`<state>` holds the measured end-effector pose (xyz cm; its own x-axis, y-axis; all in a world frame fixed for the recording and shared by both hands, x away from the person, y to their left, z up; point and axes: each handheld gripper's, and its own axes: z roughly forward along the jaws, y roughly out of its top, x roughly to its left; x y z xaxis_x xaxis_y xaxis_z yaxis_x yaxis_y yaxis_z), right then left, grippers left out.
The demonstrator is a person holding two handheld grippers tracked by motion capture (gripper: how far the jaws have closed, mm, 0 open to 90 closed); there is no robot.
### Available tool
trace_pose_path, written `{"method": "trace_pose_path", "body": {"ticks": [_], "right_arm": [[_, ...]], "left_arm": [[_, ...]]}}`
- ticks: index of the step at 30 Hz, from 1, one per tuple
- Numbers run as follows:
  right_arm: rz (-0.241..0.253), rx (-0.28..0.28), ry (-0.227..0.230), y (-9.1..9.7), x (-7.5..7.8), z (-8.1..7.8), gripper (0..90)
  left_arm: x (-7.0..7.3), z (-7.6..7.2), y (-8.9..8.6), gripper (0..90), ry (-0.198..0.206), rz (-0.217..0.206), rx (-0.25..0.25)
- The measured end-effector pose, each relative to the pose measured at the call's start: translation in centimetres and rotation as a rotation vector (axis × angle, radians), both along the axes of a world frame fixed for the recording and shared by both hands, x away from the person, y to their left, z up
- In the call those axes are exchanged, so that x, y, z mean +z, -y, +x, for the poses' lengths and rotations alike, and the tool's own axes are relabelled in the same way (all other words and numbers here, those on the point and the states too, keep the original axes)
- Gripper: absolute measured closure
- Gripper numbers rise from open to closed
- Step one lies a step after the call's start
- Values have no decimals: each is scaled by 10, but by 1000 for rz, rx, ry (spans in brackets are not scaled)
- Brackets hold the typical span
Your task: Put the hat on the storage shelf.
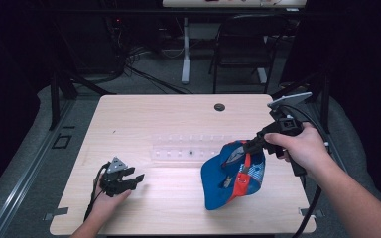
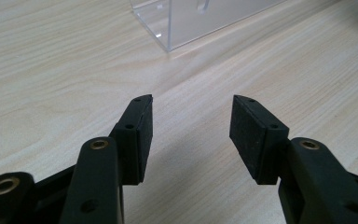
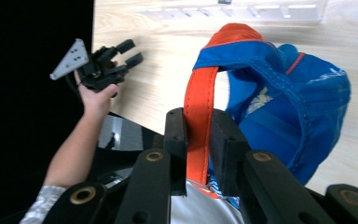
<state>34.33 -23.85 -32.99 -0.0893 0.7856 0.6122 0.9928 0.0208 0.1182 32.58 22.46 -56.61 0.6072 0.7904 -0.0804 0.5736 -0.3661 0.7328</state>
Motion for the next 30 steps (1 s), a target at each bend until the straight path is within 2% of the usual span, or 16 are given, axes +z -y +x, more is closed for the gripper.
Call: {"method": "trace_pose_path", "body": {"ticks": [8, 10, 11, 16, 17, 21, 22, 23, 30], "right_arm": [[93, 14, -19, 1, -5, 1, 783], [116, -6, -17, -1, -7, 1, 782], [126, 15, -21, 0, -8, 2, 783], [165, 8, -8, -1, -10, 3, 783], [166, 27, -17, -1, -10, 4, 783], [190, 28, 2, -3, -9, 4, 783], [195, 23, -4, -3, -8, 4, 783], [202, 11, 9, -5, -8, 3, 783], [233, 16, 36, -6, 1, 6, 783]], "left_arm": [[0, 0, 0, 496, 0, 1, -1], [0, 0, 0, 496, 0, 1, -1], [0, 0, 0, 496, 0, 1, -1], [0, 0, 0, 496, 1, 0, -1], [0, 0, 0, 496, 1, 0, -1], [-1, 0, 1, 496, 9, -2, 4], [-1, 0, 1, 496, 9, -2, 4], [-1, 0, 1, 496, 9, -2, 4], [0, 0, 0, 495, 9, -2, 4]]}}
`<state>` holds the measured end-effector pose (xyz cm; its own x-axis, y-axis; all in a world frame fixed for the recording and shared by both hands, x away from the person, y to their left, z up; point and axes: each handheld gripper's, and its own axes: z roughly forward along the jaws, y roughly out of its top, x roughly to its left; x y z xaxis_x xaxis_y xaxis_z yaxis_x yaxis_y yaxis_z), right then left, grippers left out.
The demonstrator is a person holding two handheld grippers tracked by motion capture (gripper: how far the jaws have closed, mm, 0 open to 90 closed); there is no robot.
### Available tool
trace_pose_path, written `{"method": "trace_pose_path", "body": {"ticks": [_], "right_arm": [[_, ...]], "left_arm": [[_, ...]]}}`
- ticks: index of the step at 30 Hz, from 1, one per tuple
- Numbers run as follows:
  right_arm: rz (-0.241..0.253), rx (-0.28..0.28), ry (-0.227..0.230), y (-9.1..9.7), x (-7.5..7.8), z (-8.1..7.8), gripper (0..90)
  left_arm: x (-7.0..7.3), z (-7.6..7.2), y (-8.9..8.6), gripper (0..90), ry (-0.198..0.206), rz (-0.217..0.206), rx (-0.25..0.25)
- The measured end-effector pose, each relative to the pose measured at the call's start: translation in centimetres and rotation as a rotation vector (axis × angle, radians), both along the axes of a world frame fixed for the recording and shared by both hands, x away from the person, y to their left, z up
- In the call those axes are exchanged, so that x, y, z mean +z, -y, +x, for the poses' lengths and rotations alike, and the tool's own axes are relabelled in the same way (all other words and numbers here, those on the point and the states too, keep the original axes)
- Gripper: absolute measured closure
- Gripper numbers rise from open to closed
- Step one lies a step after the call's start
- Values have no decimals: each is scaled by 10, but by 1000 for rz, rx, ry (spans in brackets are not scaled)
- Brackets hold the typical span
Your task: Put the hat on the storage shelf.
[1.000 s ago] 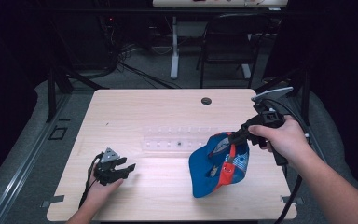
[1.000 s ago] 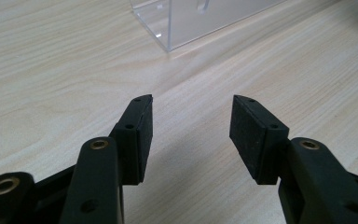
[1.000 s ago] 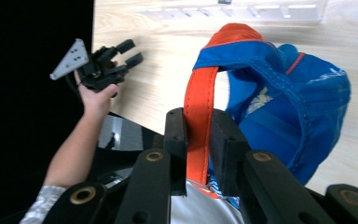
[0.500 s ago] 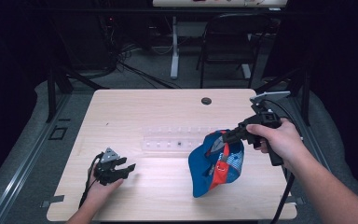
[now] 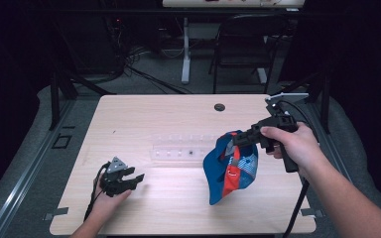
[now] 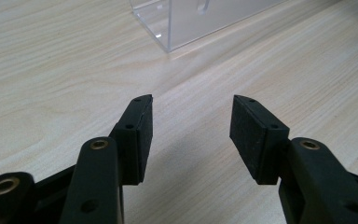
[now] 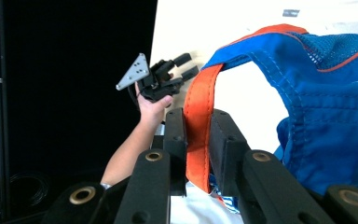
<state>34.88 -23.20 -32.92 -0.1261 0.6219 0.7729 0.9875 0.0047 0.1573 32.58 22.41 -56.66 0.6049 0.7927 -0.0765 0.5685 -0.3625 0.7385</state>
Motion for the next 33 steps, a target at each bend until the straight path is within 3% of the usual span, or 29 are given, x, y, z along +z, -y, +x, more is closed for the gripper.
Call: {"method": "trace_pose_path", "body": {"ticks": [15, 33], "right_arm": [[61, -18, 40, -11, 14, 10, 782], [99, -49, 84, -22, 32, 37, 782]], "left_arm": [[1, 0, -1, 495, -7, 0, -7], [1, 1, -1, 495, -7, -2, -11]]}}
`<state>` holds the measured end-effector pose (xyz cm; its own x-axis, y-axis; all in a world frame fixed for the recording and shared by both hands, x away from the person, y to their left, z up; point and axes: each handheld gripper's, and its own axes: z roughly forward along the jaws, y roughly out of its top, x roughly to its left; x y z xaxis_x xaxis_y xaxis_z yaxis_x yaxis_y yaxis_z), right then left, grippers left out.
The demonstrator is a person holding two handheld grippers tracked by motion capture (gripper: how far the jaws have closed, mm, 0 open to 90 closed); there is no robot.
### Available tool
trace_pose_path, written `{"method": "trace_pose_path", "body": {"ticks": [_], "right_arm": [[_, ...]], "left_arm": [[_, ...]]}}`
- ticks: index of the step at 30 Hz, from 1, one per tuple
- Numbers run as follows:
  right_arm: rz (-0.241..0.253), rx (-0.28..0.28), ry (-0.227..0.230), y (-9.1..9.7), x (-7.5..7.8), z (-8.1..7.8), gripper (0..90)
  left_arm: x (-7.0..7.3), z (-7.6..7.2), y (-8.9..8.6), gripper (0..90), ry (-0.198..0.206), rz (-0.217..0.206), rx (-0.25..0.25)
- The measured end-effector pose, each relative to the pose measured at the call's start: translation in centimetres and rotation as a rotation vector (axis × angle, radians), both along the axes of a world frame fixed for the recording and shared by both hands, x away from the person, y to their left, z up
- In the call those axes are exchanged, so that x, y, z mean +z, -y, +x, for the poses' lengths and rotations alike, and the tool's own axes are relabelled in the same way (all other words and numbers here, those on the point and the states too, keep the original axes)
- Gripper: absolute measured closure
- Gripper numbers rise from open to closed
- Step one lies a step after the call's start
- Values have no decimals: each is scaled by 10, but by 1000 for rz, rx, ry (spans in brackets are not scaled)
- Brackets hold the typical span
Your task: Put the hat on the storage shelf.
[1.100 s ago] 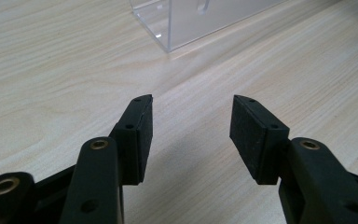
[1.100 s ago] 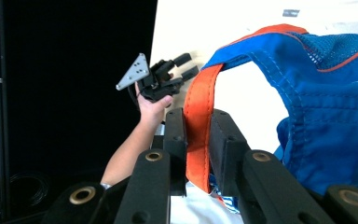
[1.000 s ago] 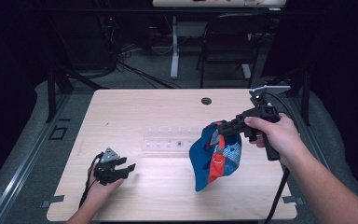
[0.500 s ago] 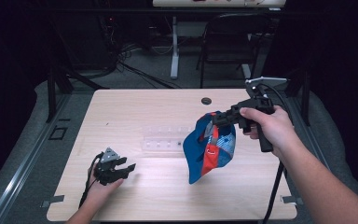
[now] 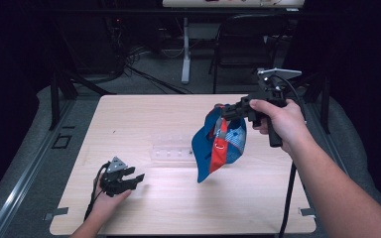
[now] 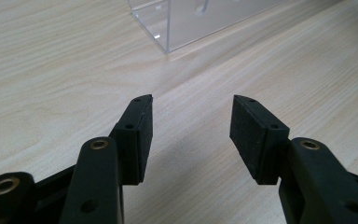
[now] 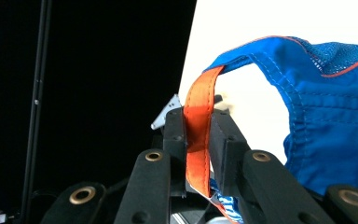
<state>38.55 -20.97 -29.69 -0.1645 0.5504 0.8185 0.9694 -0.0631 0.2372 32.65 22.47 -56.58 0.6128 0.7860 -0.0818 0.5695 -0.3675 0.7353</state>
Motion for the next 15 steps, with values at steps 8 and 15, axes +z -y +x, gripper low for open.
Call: {"method": "trace_pose_path", "body": {"ticks": [8, 15], "right_arm": [[17, -27, 18, -1, 5, 13, 782], [18, -62, 25, 2, 6, 20, 782]], "left_arm": [[0, 0, 0, 495, -1, -5, 2], [0, 0, 0, 495, 0, -1, -2]]}}
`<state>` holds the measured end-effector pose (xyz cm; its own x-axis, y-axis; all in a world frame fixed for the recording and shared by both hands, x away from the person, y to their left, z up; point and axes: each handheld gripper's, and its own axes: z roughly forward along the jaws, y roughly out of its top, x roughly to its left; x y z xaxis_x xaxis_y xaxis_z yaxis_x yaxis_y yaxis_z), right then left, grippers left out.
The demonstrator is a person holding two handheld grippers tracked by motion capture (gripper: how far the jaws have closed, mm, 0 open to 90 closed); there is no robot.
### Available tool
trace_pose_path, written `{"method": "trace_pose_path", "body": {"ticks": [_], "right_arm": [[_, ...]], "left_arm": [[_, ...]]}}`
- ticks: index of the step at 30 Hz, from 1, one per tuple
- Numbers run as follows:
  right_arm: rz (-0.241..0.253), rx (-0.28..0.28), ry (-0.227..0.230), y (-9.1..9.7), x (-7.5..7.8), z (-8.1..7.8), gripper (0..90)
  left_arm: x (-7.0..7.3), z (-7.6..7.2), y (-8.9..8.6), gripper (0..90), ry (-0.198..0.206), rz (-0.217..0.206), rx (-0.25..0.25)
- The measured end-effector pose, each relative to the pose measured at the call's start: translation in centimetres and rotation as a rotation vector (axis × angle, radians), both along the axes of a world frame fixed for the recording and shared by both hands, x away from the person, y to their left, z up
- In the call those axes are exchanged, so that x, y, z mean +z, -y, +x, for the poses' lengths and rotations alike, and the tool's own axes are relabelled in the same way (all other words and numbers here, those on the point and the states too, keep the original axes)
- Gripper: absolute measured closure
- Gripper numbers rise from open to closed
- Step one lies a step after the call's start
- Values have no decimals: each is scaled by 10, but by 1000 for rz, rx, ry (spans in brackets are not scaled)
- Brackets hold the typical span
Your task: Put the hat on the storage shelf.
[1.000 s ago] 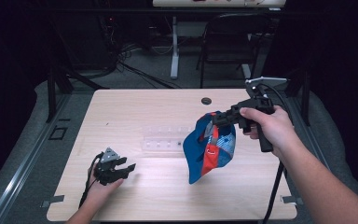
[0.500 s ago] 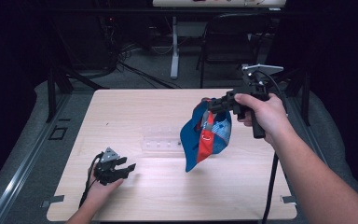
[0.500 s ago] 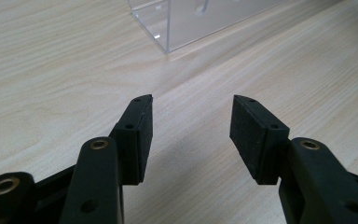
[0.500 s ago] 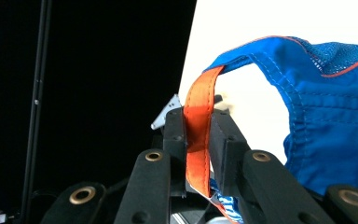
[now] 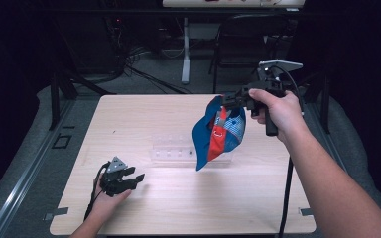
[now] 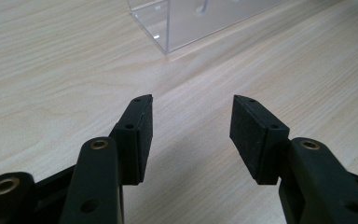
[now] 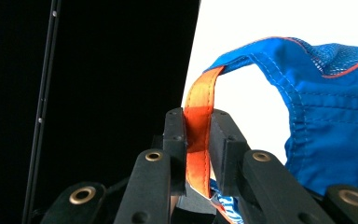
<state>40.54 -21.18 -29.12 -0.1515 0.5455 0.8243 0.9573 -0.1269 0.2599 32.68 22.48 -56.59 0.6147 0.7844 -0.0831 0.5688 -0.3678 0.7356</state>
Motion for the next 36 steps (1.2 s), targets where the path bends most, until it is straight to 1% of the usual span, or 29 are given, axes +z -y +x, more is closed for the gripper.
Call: {"method": "trace_pose_path", "body": {"ticks": [2, 5, 10, 13, 15, 18, 19, 21, 25, 31, 36], "right_arm": [[2, 5, 0, 2, 0, 2, 782], [14, -19, 6, 2, 1, 5, 782], [11, -29, 12, 1, 0, 12, 782], [23, -45, 14, -3, -3, 18, 782], [26, -39, 11, -5, -4, 20, 782], [28, -42, 13, -11, -4, 24, 782], [36, -47, 17, -13, -4, 25, 783], [29, -47, 20, -17, -4, 28, 782], [32, -50, 22, -22, -4, 31, 782], [40, -80, 30, -21, -6, 35, 782], [36, -90, 21, -20, -11, 39, 782]], "left_arm": [[0, 0, 0, 495, 0, 0, 0], [0, 0, 1, 495, -2, -3, 3], [0, 0, 1, 495, -4, 0, 1], [0, 0, 0, 495, -2, -2, 1], [0, 0, 0, 495, 0, -2, -1], [0, 1, 0, 495, -2, 0, -3], [0, 1, 0, 495, -2, -1, -3], [0, 0, 0, 495, -1, -3, -2], [1, 0, -1, 495, -1, -8, 0], [1, 0, -1, 495, 2, -9, 1], [1, 0, -1, 495, 0, -9, 1]]}}
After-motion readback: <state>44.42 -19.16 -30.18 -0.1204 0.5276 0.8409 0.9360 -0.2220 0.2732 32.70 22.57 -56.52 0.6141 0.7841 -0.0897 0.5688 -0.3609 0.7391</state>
